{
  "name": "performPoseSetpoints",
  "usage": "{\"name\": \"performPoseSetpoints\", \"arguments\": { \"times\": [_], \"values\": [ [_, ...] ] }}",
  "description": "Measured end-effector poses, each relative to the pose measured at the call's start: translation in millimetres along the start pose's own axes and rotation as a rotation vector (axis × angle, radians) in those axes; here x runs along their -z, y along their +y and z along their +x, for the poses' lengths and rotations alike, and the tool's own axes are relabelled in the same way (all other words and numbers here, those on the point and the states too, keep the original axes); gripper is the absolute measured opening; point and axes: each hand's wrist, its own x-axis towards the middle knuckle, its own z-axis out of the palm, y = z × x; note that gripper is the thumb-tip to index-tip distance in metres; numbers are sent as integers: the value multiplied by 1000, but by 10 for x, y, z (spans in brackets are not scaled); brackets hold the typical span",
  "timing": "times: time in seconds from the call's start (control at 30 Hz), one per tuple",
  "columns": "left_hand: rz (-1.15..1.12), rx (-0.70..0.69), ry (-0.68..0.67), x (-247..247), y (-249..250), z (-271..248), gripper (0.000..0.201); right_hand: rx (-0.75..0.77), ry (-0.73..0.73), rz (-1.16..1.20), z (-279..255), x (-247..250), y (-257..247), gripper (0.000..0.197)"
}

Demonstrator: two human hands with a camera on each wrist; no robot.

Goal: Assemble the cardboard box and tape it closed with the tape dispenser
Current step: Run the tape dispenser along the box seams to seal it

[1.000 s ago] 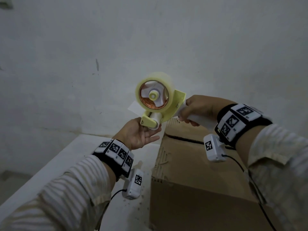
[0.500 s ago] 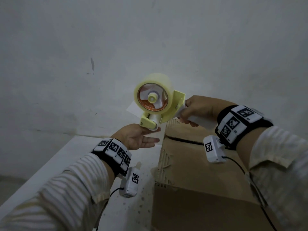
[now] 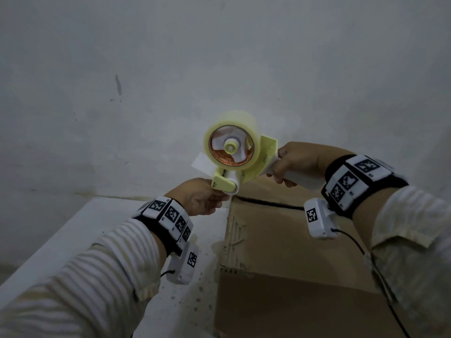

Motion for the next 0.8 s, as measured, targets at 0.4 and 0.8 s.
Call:
{"name": "performPoseSetpoints", "arguments": {
  "times": [0.4,0.8],
  "values": [
    [267,-34,150,-30,62,27,16,-83,23,-71,-71,85,228,8],
    [236,9,125,-77,-86,32,9,-119,-56,-112,3,-3,206,15]
  ]
}}
